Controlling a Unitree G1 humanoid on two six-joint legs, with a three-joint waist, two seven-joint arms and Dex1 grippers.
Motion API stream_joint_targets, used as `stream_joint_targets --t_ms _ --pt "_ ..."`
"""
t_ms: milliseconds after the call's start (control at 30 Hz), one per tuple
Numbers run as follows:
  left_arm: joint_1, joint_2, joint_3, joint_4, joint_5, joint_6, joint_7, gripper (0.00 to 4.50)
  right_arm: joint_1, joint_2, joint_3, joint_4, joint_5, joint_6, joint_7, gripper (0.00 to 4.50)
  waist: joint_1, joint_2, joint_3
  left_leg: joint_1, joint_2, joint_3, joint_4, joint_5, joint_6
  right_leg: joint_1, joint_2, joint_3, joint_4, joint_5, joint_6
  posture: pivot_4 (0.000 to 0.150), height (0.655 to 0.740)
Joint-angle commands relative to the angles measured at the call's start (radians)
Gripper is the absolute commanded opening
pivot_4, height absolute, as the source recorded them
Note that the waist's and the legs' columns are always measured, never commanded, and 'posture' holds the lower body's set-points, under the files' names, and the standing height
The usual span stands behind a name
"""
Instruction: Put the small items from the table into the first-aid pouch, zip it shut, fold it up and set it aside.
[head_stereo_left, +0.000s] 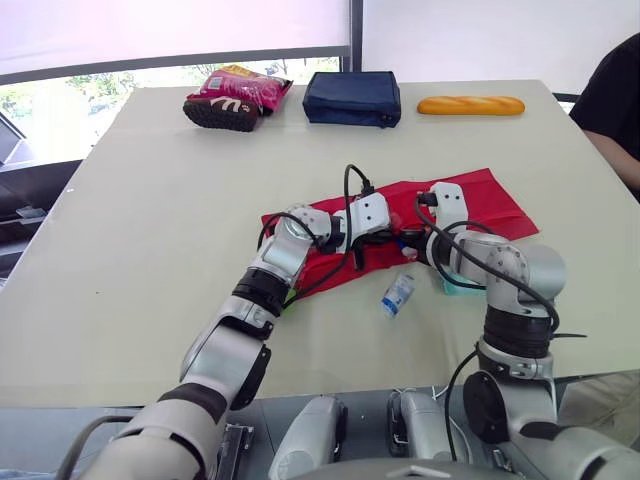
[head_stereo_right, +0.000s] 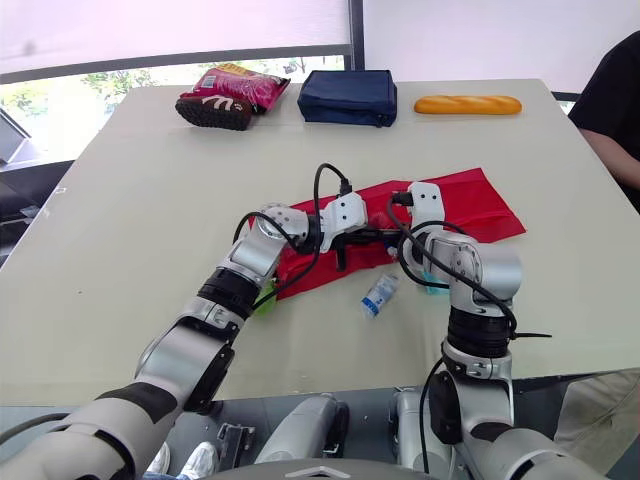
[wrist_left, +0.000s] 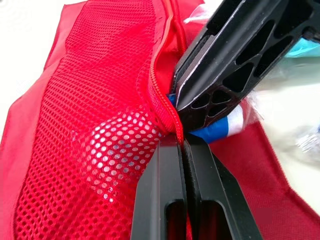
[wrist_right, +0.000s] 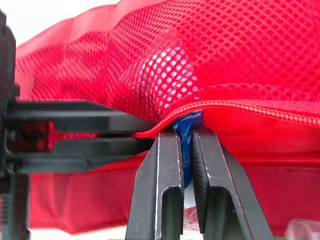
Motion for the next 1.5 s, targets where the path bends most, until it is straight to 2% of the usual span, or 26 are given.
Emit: stream_joint_targets --t_ms 33,133,167,233,267,300,333,467,567,767,933,1000,1033,1067,1133,1200,1233,1500 --pt "-0.009 -0.031 -0.024 -0.046 -0.015 -0.018 -0.013 0.0 -0.051 0.07 -0.033 0.022 0.069 -0.04 0.006 0.08 -0.004 0.001 0.0 0.0 0.0 0.0 0.0 0.0 0.0 0.0 0.0 0.0 0.0 0.0 0.0 0.15 0.7395" --pt "-0.014 -0.03 -0.013 -0.041 -0.023 -0.013 -0.016 0.0 -0.055 0.067 -0.039 0.041 0.084 -0.066 0.015 1.17 -0.005 0.001 0.0 0.0 0.0 0.0 -0.001 0.0 0.0 0.0 0.0 0.0 0.0 0.0 0.0 0.15 0.7395" --pt "-0.018 -0.029 -0.008 -0.034 -0.025 -0.013 -0.017 0.0 -0.051 0.056 -0.029 0.038 0.086 -0.068 0.021 1.35 -0.006 0.001 0.0 0.0 0.0 0.0 -0.001 0.0 0.0 0.0 0.0 0.0 0.0 0.0 0.0 0.15 0.7395" --pt "-0.024 -0.026 0.002 -0.021 -0.026 -0.013 -0.017 0.0 -0.041 0.026 -0.001 0.027 0.085 -0.07 0.034 2.51 -0.006 0.002 0.0 0.0 0.0 0.0 -0.001 0.0 0.0 0.0 0.0 0.0 0.0 0.0 0.0 0.15 0.7395" --pt "-0.028 -0.024 0.007 -0.013 -0.027 -0.014 -0.017 0.0 -0.033 0.002 0.022 0.017 0.084 -0.072 0.047 2.73 -0.006 0.002 0.0 0.0 0.0 0.0 -0.001 0.0 0.0 0.0 0.0 0.0 0.0 0.0 0.0 0.15 0.7395" --pt "-0.032 -0.022 0.011 -0.005 -0.026 -0.017 -0.016 0.0 -0.024 -0.022 0.042 0.005 0.087 -0.071 0.06 3.22 -0.006 0.002 0.0 0.0 0.0 0.0 -0.001 0.0 0.0 0.0 0.0 0.0 0.0 0.0 0.0 0.15 0.7395" --pt "-0.038 -0.02 0.016 0.008 -0.026 -0.02 -0.013 0.0 -0.004 -0.083 0.095 -0.022 0.089 -0.084 0.097 3.52 -0.005 0.002 0.0 0.0 0.0 0.0 -0.001 0.0 0.0 0.0 0.0 0.001 0.0 0.0 0.0 0.15 0.7395" --pt "-0.051 -0.014 0.029 0.037 -0.028 -0.031 -0.013 0.0 0.069 -0.285 0.245 -0.139 0.127 -0.147 0.236 3.52 -0.007 0.002 0.0 0.0 0.0 0.001 -0.002 0.0 0.0 0.0 0.0 0.001 -0.001 0.0 0.0 0.15 0.7395" --pt "-0.057 -0.013 0.033 0.044 -0.037 -0.033 -0.021 0.0 0.105 -0.388 0.326 -0.197 0.14 -0.206 0.3 3.52 -0.006 0.002 0.0 0.0 0.0 0.001 -0.002 0.0 0.0 0.0 0.0 0.0 -0.001 0.0 0.0 0.15 0.7395" --pt "-0.061 -0.018 0.029 0.044 -0.053 -0.031 -0.038 0.0 0.164 -0.475 0.474 -0.178 0.067 -0.32 0.275 3.52 -0.005 0.002 0.0 0.0 0.0 0.0 -0.002 0.0 0.0 0.0 0.0 0.0 -0.002 0.0 0.0 0.15 0.7395" --pt "-0.064 -0.014 0.028 0.048 -0.052 -0.035 -0.043 0.0 0.182 -0.496 0.477 -0.185 0.041 -0.371 0.252 3.52 -0.001 0.002 0.0 0.0 0.0 0.0 -0.002 0.0 0.0 0.0 0.0 0.0 -0.002 0.0 0.0 0.15 0.7395" --pt "-0.066 -0.012 0.028 0.054 -0.051 -0.039 -0.044 0.0 0.19 -0.517 0.461 -0.2 0.041 -0.376 0.254 3.0 -0.001 0.002 0.0 0.0 0.0 0.0 -0.002 0.0 0.0 0.001 0.0 0.0 -0.002 0.0 0.0 0.15 0.7395" --pt "-0.065 -0.01 0.028 0.055 -0.051 -0.04 -0.045 0.0 0.195 -0.529 0.458 -0.209 0.04 -0.38 0.256 2.52 -0.002 0.002 0.0 0.0 0.0 0.0 -0.002 0.0 0.0 0.001 0.0 0.0 -0.002 0.0 0.0 0.15 0.7395" --pt "-0.066 -0.009 0.029 0.057 -0.051 -0.041 -0.046 0.0 0.201 -0.543 0.452 -0.223 0.044 -0.383 0.262 2.23 -0.002 0.002 0.0 0.0 0.0 0.0 -0.002 0.0 0.0 0.001 0.0 0.0 -0.002 0.0 0.0 0.15 0.7395" --pt "-0.068 -0.007 0.031 0.06 -0.053 -0.042 -0.048 0.0 0.212 -0.564 0.433 -0.251 0.055 -0.382 0.273 1.42 -0.001 0.002 0.0 0.0 0.0 0.0 -0.002 0.0 0.0 0.001 0.0 0.0 -0.002 0.0 0.0 0.15 0.7395" --pt "-0.07 -0.005 0.034 0.067 -0.057 -0.043 -0.05 0.0 0.227 -0.602 0.421 -0.276 0.061 -0.391 0.292 0.35 -0.001 0.002 0.0 0.0 0.0 0.0 -0.002 0.0 0.0 0.001 0.0 0.0 -0.002 0.0 0.0 0.15 0.7395" --pt "-0.071 -0.005 0.034 0.069 -0.058 -0.044 -0.05 0.0 0.231 -0.614 0.419 -0.282 0.062 -0.395 0.297 0.04 -0.001 0.002 0.0 0.0 0.0 0.0 -0.002 0.0 0.0 0.001 0.0 0.0 -0.002 0.0 0.0 0.15 0.7395" --pt "-0.077 -0.01 0.034 0.085 -0.066 -0.056 -0.062 0.0 0.274 -0.668 0.433 -0.233 0.041 -0.47 0.311 0.04 -0.001 0.002 0.0 0.0 0.0 0.0 -0.002 0.0 0.0 0.001 0.0 0.0 -0.002 0.0 0.0 0.15 0.7395"
